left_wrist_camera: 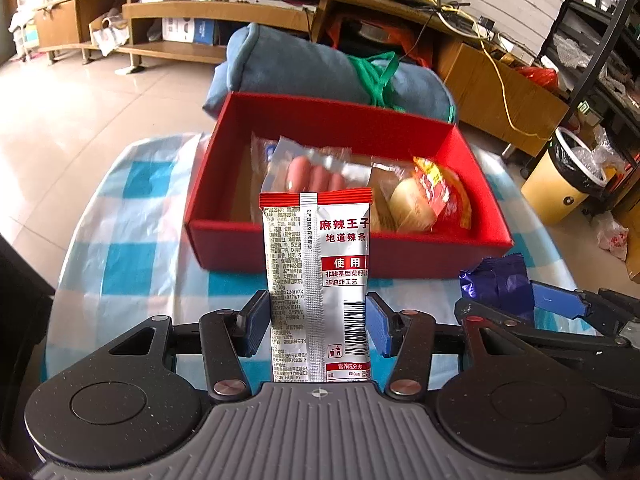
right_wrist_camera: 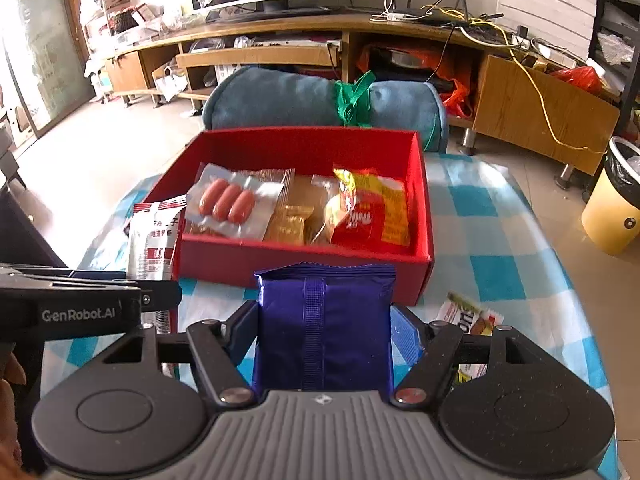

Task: Organize snacks
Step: 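Lift and carry the strip bag and purple pouch with both grippers over the red box, then lower the strip bag and purple pouch into the box and open both grippers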

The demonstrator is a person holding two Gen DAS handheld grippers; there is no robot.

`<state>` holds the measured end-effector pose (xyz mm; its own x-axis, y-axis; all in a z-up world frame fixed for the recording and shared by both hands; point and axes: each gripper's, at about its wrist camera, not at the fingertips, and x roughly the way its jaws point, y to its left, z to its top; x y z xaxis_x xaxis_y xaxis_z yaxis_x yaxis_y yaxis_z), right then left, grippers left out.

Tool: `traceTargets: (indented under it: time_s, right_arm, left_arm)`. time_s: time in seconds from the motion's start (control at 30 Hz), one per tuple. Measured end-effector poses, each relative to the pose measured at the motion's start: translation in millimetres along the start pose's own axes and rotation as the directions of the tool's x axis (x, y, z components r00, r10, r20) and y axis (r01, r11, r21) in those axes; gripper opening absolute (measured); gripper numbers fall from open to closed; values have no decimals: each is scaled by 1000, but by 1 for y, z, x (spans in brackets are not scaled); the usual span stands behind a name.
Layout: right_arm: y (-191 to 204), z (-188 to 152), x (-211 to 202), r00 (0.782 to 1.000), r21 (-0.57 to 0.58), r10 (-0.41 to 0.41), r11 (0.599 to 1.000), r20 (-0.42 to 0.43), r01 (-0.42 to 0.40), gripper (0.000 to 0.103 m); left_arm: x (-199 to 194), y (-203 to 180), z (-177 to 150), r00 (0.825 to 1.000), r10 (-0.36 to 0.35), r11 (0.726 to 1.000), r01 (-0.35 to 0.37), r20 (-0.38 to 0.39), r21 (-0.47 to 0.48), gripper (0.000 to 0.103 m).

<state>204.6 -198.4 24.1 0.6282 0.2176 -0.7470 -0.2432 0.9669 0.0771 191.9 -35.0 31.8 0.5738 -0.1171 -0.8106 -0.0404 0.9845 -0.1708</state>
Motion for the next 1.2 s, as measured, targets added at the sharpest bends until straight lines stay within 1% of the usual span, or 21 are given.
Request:
traceTargets:
  time_s: [0.27,0.73,1.2]
  right_arm:
    - [-2,19,2,1000,13,6,1000,29,-7,65]
    - [-8,44,13,998,31,9,999,55,-11,65]
    - [-14,69,33,999,37,10,999,53,-12,65]
  left_arm:
    - [0,-5,20,999,-9,1000,9,34,2,59]
    - [9,-7,46,998,2,1000,-2,56,-3,59]
    - [24,-9,71,997,29,1000,-29,67,-3,57]
